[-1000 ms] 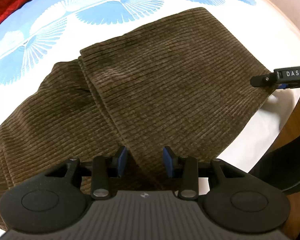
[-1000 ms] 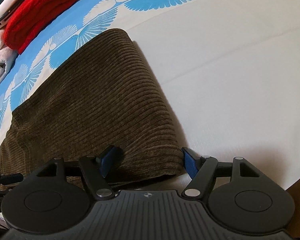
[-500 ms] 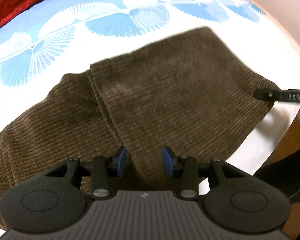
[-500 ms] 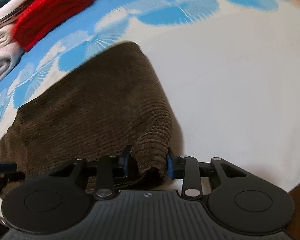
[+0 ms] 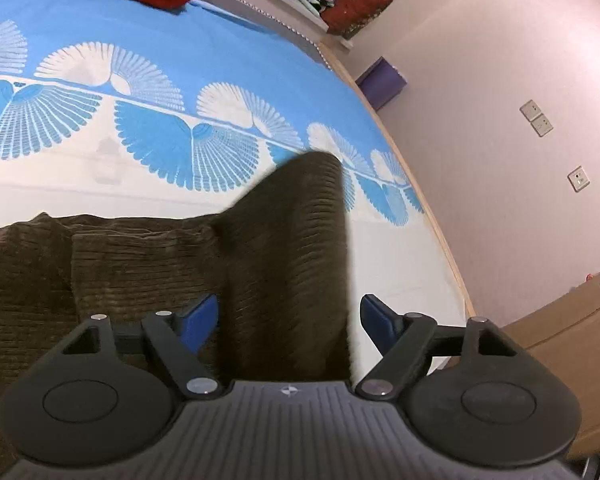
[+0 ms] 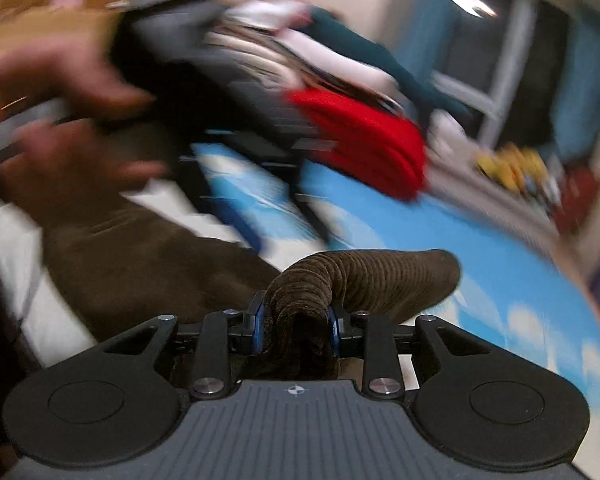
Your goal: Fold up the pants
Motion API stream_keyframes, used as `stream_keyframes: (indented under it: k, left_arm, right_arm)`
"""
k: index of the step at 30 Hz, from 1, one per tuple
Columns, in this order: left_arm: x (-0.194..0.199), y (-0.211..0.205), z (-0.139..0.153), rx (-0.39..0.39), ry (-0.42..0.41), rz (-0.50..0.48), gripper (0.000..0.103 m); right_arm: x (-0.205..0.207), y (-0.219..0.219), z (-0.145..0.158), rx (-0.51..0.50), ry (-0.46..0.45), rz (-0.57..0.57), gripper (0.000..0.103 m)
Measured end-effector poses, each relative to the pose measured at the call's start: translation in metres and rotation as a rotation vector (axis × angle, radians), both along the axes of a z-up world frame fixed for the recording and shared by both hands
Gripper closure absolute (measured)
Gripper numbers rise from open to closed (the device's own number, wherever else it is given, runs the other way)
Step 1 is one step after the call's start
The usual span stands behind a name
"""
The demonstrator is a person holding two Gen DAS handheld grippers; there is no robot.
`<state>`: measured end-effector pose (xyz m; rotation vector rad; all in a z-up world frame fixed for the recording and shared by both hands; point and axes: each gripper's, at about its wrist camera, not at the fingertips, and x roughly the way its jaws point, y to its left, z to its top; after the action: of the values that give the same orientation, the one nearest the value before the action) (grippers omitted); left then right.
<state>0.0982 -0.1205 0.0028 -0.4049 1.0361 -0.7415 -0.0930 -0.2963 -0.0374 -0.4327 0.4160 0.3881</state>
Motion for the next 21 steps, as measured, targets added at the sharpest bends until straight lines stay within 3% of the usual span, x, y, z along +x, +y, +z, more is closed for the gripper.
stream_keyframes:
  k: [3,5,7,8,11,14,16,17,18,21]
  left_arm:
    - [0.003,-0.009,-0.009,0.061,0.010,-0.005,0.021]
    - [0.008,-0.012,-0.020,0.142,0.020,0.002,0.033]
    - [0.012,-0.012,-0.031,0.230,0.034,0.021,0.073]
    - [0.013,-0.010,-0.036,0.258,0.038,0.030,0.081]
    - [0.016,-0.001,-0.040,0.300,0.044,0.064,0.084]
    - [0.013,0.008,-0.029,0.364,-0.035,0.071,0.085]
    - [0.013,0.022,-0.022,0.404,-0.084,0.104,0.085]
    - [0.018,0.034,-0.019,0.413,-0.089,0.129,0.085]
    - [0.020,0.051,-0.016,0.414,-0.082,0.163,0.085]
    - [0.021,0.097,-0.005,0.411,-0.068,0.233,0.085]
  right_arm:
    - [-0.008,0.017,-0.011,-0.065,-0.007,0.080,0.073]
    - [-0.010,0.022,-0.015,-0.071,-0.002,0.115,0.073]
    - [-0.010,0.024,-0.016,-0.063,0.007,0.141,0.073]
    - [-0.009,0.024,-0.016,-0.060,0.018,0.153,0.073]
    - [-0.006,0.026,-0.017,-0.047,0.087,0.163,0.071]
    - [0.002,0.024,-0.010,0.070,0.225,0.202,0.069]
    - [0.007,0.019,-0.005,0.184,0.357,0.279,0.070]
    - [0.012,0.018,-0.003,0.258,0.468,0.341,0.072]
    - [0.013,0.019,-0.002,0.291,0.518,0.379,0.072]
    - [0.014,0.025,0.005,0.340,0.542,0.447,0.072]
